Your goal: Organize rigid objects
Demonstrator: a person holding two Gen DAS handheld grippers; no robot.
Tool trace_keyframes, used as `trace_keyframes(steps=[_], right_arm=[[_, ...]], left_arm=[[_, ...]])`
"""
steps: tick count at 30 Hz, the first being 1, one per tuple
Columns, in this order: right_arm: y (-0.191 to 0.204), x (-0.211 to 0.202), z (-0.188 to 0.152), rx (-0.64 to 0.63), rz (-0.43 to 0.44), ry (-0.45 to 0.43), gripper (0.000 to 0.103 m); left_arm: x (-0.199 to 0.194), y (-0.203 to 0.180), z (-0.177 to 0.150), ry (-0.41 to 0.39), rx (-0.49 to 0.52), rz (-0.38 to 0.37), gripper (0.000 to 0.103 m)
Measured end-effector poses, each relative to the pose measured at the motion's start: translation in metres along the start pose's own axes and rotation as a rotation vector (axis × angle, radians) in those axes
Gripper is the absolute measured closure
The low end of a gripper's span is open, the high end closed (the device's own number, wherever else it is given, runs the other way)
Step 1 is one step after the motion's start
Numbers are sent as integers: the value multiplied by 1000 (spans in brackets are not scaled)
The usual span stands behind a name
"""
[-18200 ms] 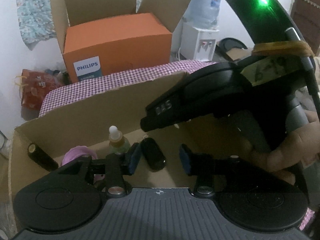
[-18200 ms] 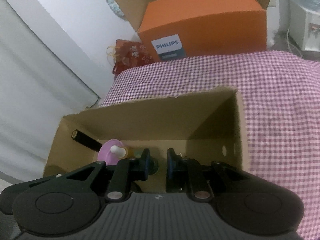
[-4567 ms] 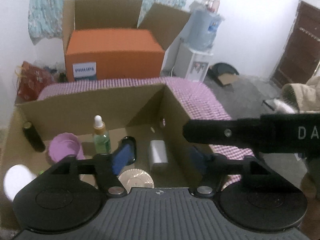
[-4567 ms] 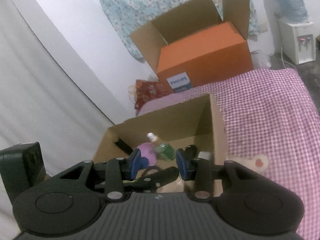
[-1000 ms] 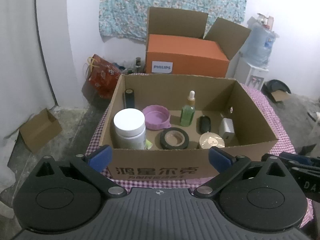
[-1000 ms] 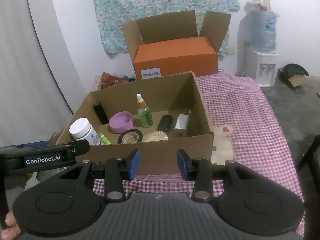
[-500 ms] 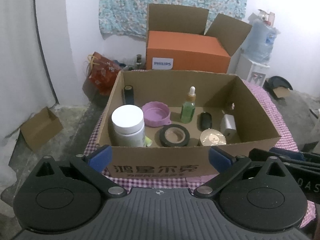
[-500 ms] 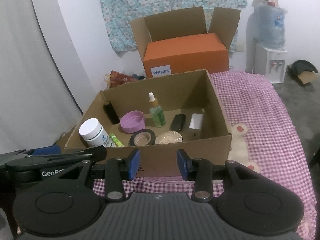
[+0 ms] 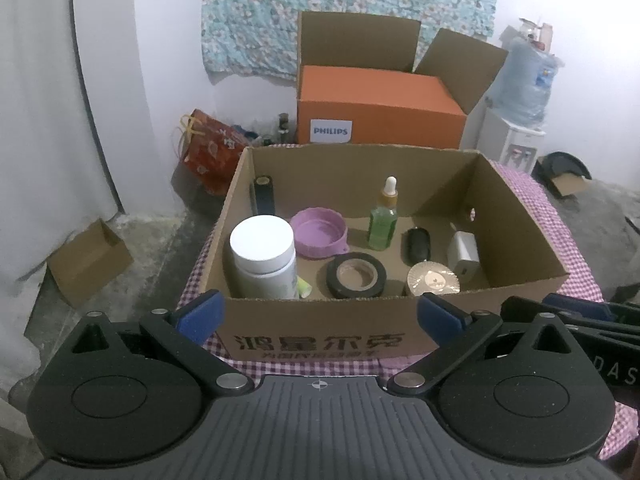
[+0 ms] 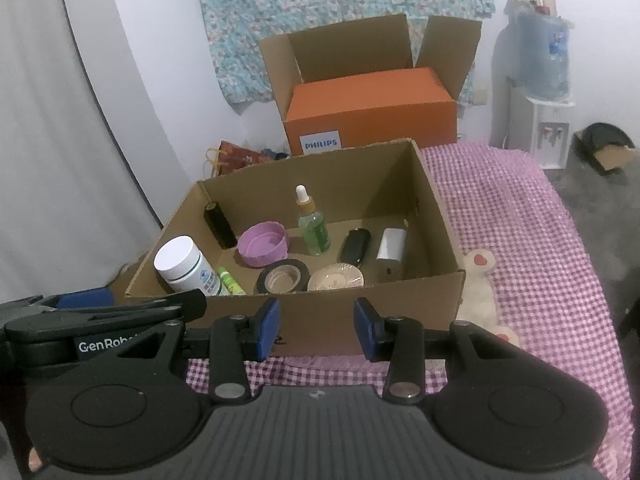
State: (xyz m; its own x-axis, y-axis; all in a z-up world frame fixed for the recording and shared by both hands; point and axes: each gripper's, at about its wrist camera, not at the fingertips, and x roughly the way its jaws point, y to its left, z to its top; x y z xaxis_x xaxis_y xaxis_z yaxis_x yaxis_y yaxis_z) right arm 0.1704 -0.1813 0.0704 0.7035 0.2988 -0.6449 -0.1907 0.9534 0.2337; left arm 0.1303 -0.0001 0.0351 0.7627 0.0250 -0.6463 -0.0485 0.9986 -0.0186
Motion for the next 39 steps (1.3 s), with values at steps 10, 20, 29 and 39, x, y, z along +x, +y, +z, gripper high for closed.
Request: trace_keyframes(steps=[10, 20, 29, 39], right_arm=[[-2, 3, 1, 3, 17, 32, 60], [3, -3, 1, -39, -51, -19, 60], [-4, -1, 2, -21, -50, -15, 60], [-3, -12, 1, -2, 32, -66, 60]], left_arm=[[1, -1, 2, -2, 5, 10, 0], [-2, -3, 2, -11, 13, -6, 0], [-3, -6, 2, -17, 13, -9, 0], [-6, -3, 3, -22, 9, -13, 0]])
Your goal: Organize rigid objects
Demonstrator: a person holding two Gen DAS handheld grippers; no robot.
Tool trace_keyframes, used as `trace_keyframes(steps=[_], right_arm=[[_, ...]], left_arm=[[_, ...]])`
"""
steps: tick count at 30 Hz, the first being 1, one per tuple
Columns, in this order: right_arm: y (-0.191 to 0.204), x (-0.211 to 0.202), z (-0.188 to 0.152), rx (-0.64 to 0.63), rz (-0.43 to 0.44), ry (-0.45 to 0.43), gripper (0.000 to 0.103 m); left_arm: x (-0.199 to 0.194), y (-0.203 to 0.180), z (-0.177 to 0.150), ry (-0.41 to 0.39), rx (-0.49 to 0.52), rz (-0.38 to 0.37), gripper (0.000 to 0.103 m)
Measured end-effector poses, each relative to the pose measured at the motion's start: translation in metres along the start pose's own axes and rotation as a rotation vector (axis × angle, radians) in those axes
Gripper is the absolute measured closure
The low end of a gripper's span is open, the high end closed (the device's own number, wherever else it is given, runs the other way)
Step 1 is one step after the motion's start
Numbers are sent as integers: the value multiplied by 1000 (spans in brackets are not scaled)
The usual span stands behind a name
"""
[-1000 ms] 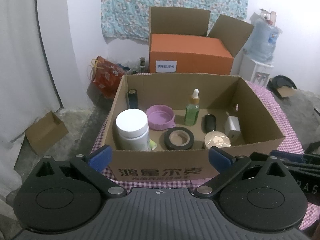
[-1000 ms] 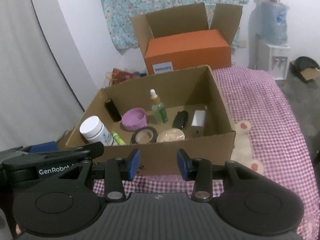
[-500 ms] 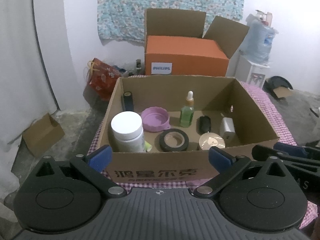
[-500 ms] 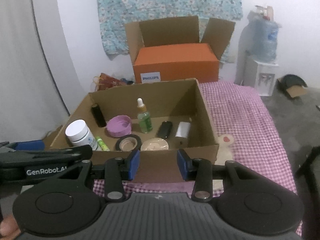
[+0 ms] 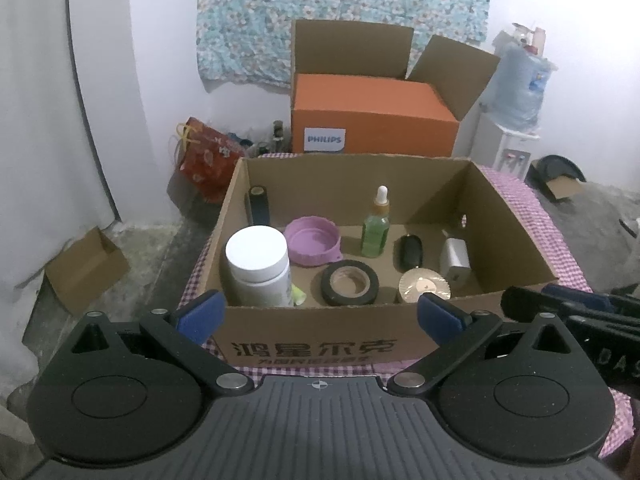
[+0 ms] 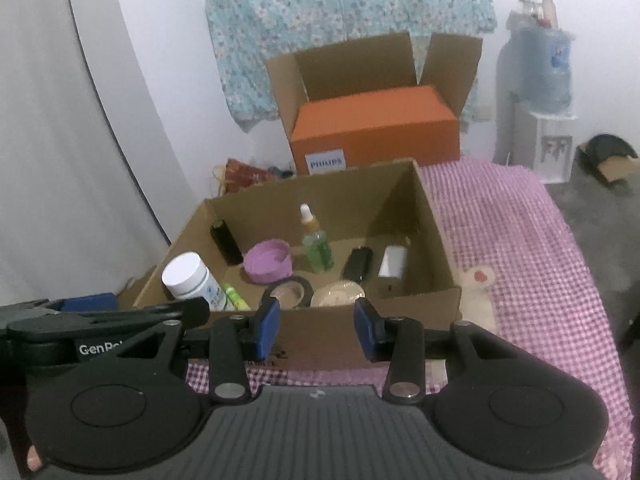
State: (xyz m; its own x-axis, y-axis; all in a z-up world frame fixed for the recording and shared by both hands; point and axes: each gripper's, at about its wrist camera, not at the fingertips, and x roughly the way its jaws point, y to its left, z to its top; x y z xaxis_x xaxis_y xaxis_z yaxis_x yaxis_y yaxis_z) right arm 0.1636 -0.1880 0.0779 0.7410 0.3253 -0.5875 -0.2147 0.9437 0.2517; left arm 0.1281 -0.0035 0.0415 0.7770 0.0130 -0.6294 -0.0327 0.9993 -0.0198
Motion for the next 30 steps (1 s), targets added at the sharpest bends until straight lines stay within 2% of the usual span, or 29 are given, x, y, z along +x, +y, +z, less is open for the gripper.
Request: trace_keyframes(steps=[6, 10, 12, 14, 15, 17, 19, 21, 24, 30], right_arm=[[-15, -12, 0, 67, 114, -80, 60], [-33, -27, -9, 144, 207, -197, 60], [-37, -31, -12, 147, 252, -229, 60], [-35, -32, -13, 110, 238, -240, 59], [-32, -32, -13, 81, 219, -249, 48], [-27, -35, -16, 42, 197, -280, 2], [-24, -42, -22, 19, 196, -365, 0], [-17, -42, -22, -55, 177, -380, 0], [-9, -35, -20, -113, 118, -357, 0], [-10, -24, -16, -61, 86, -313, 0]], left_arm=[[-1, 2, 0, -9, -4, 0, 0], [0, 2, -1, -4, -5, -2, 0], [0, 3, -1, -2, -7, -4, 0], [1, 3, -1, 0, -9, -4, 0], [0, 3, -2, 0, -10, -6, 0], [0, 3, -2, 0, -9, -5, 0], [0, 3, -2, 0, -8, -3, 0], [0, 3, -2, 1, -11, -2, 0], [2, 4, -2, 5, -19, -5, 0], [1, 4, -3, 6, -18, -5, 0]])
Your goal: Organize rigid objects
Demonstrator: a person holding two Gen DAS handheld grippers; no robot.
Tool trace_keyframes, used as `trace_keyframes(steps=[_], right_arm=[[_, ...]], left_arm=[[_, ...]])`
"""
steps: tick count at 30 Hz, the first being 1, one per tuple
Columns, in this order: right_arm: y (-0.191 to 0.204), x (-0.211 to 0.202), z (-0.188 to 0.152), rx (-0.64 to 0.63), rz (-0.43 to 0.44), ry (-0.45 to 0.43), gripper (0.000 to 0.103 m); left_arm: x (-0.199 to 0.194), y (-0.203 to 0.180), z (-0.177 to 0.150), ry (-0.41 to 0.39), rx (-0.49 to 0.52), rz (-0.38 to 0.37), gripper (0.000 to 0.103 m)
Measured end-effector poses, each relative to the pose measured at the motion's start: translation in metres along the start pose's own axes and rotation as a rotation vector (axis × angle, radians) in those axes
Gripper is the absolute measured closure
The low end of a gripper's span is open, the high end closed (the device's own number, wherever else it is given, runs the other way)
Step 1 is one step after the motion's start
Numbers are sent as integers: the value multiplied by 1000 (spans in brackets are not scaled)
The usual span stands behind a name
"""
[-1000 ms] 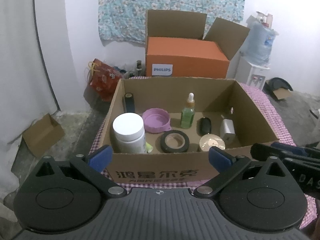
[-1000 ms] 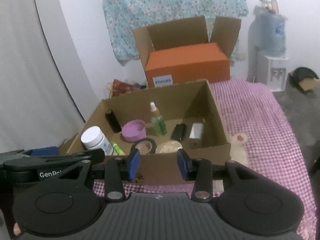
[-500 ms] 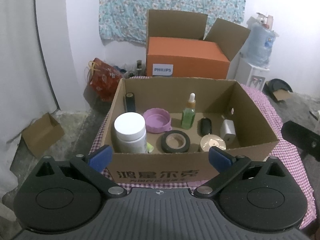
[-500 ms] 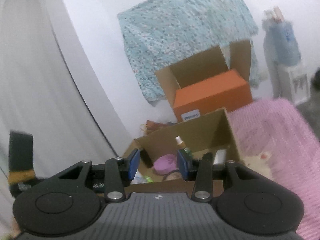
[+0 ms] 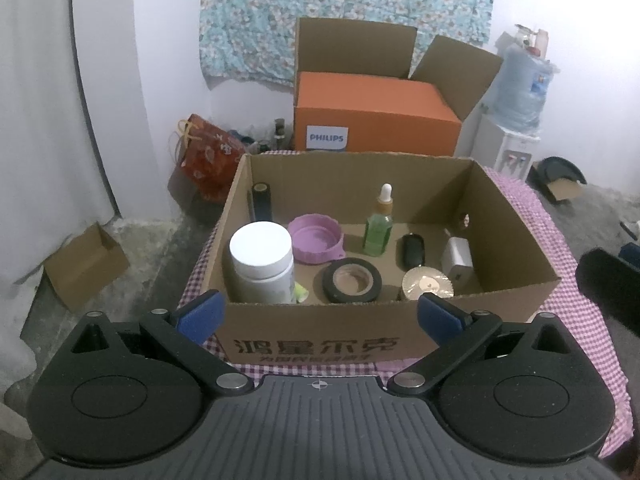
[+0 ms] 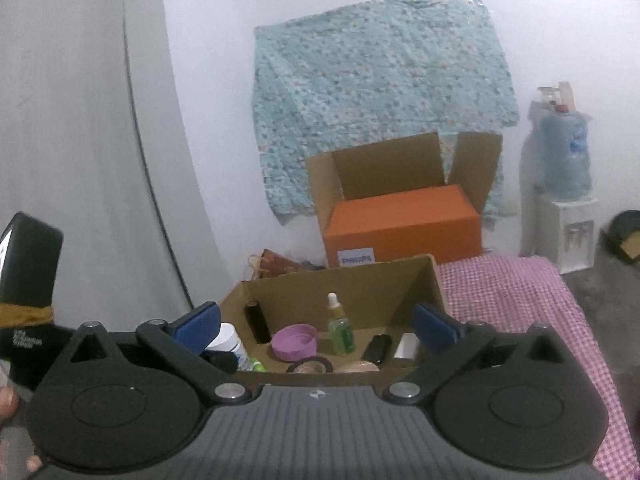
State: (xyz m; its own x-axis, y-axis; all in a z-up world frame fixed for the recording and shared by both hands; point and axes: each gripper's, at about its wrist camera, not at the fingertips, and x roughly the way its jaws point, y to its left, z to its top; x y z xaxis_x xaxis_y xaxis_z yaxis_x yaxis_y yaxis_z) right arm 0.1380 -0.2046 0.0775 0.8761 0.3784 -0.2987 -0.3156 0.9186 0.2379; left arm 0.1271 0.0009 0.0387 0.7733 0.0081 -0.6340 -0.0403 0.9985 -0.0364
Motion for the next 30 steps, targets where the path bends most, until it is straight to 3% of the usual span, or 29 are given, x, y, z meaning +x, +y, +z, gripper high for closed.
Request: trace_keyframes(steps=[13, 30], right_arm=[[6, 18, -3, 11, -158, 179, 0], [3, 30, -2, -13, -216, 245, 0]], left_arm=[[2, -2, -1, 14, 8, 6, 0], [2, 1, 1, 14, 10, 18, 0]])
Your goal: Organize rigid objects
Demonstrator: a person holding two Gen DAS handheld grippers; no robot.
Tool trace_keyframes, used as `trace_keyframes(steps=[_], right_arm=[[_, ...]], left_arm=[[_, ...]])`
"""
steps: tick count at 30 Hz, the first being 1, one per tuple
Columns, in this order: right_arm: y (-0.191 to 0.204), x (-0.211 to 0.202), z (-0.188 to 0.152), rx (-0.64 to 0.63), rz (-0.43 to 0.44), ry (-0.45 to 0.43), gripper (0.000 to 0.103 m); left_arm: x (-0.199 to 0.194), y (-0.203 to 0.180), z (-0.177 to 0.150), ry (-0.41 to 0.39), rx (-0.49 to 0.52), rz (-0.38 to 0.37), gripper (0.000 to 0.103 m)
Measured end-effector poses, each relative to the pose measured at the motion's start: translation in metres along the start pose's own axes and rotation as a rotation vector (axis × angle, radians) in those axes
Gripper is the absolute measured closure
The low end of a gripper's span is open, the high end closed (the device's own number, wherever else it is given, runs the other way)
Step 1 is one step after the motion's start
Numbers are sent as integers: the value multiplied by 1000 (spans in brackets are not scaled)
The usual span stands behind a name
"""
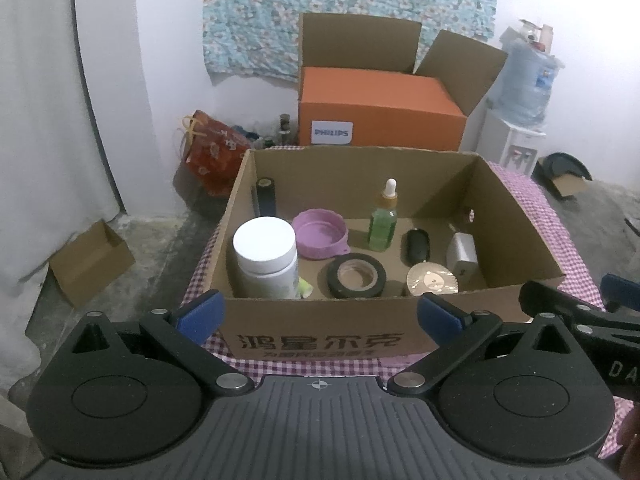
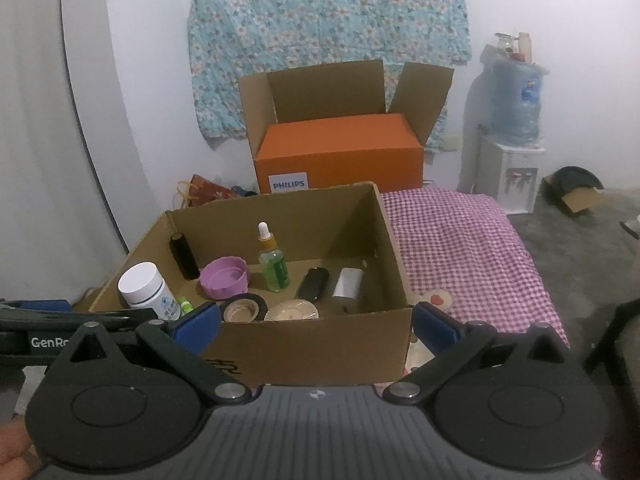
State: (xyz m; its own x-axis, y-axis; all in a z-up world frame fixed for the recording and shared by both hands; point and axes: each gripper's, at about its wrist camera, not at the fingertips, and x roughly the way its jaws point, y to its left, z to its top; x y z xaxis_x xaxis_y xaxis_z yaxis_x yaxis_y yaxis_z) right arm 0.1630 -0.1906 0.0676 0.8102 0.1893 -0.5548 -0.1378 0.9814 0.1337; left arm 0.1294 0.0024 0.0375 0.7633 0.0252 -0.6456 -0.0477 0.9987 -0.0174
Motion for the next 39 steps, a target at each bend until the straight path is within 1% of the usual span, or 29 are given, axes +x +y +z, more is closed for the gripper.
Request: trace_keyframes(steps=[11, 39], right_arm=[[3, 2, 2, -9, 0, 13, 0], [1, 6, 0, -10, 2, 35, 0]], left_arm=[[0, 2, -1, -1, -1, 15, 0], [-1, 4, -2, 0, 0, 19, 0]])
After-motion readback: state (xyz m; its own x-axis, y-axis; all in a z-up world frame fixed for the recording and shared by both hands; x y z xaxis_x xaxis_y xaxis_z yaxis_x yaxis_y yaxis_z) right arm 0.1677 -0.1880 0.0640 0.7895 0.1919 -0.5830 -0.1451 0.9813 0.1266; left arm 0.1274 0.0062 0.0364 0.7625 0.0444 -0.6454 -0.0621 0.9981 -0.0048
